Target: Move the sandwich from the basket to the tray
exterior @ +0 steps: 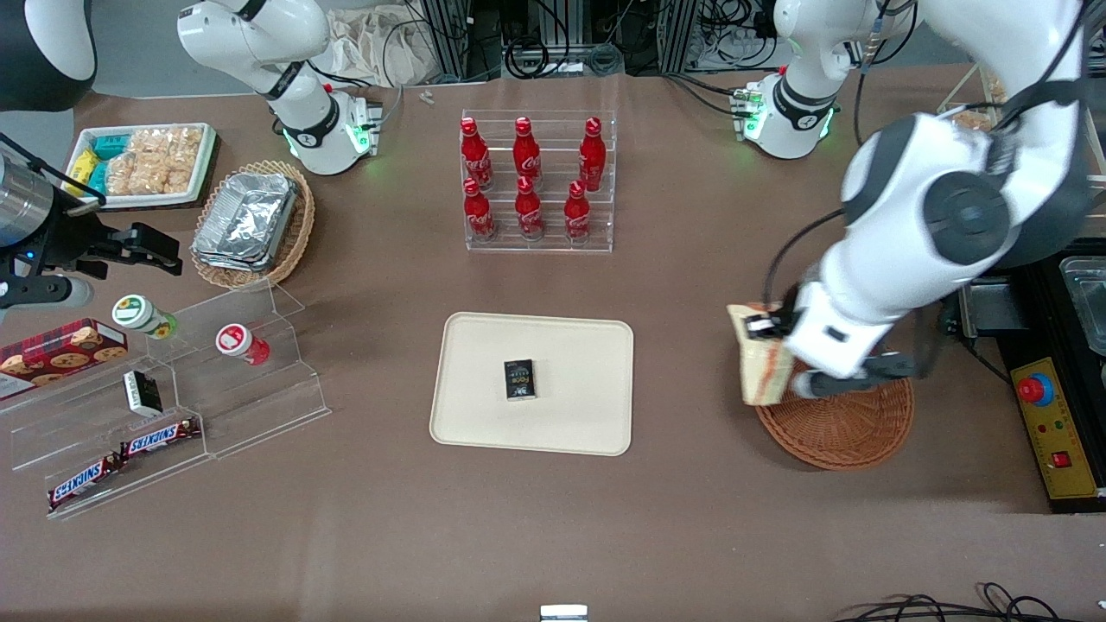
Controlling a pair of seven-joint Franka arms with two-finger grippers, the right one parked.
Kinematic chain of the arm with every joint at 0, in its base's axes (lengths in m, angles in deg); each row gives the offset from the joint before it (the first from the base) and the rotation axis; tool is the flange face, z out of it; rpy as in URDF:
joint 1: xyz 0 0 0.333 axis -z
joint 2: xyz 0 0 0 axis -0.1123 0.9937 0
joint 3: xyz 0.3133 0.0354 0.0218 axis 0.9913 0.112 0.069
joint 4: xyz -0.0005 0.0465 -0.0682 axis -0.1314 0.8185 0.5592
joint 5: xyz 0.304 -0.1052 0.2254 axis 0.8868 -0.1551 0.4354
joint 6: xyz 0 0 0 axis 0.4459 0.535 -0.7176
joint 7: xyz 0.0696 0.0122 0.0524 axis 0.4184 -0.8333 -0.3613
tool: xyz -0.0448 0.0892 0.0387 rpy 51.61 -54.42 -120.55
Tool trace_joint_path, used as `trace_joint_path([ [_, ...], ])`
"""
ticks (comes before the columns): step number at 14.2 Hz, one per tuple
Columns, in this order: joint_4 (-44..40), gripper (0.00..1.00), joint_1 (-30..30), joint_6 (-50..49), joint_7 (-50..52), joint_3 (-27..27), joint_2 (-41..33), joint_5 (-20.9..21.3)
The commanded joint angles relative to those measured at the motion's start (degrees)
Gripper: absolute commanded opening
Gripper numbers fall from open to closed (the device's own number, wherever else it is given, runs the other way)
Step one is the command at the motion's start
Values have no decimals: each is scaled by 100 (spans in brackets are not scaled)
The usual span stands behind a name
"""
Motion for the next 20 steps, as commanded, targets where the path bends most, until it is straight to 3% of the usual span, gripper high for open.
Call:
trace_joint_path([
  [1, -231, 0, 280, 474, -209, -361, 917, 560],
  [3, -248, 0, 729, 851, -95, -352, 1410, 1254],
  [4, -248, 0, 827, 1028, 123, -352, 1603, 1396],
  [9, -309, 0, 1152, 1845, 555, -308, 2307, 1652],
  [12, -861, 1, 1503, 1900, 888, -124, 2764, 1801],
  [14, -1188, 19, 1863, 1908, 1214, 217, 2958, 1802],
  [15, -1198, 35, 1995, 1935, 1285, 359, 2976, 1793],
  [16, -1198, 56, 2031, 1996, 1320, 412, 3002, 1793],
  [17, -1189, 97, 2040, 2066, 1329, 421, 3011, 1793],
  [20, -1189, 100, 2032, 2120, 1338, 430, 2942, 1802],
])
